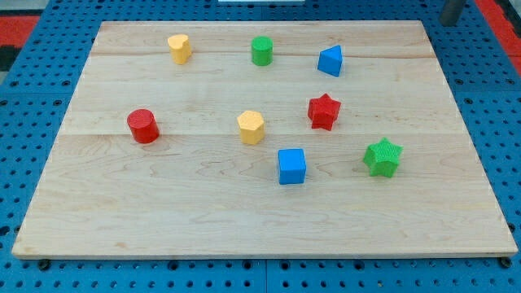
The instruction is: Slightly move red star to the right side of the yellow hexagon
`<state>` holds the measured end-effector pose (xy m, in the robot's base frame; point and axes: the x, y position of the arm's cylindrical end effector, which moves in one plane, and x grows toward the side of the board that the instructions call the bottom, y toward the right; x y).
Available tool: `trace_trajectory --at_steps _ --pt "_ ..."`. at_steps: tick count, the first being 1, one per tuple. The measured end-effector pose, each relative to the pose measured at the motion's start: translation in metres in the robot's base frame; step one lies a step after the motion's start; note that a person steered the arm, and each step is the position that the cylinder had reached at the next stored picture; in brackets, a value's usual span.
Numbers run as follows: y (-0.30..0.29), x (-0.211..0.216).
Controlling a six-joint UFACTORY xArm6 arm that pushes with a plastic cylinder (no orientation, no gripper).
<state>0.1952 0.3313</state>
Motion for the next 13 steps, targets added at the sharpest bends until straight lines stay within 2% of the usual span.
trace_trajectory --at_steps 6,7,8,10,13 --pt "-0.008 0.006" --pt "-0.029 0.009" --pt "-0.057 0.065" --pt "-0.159 0.161" --pt "-0.159 0.172"
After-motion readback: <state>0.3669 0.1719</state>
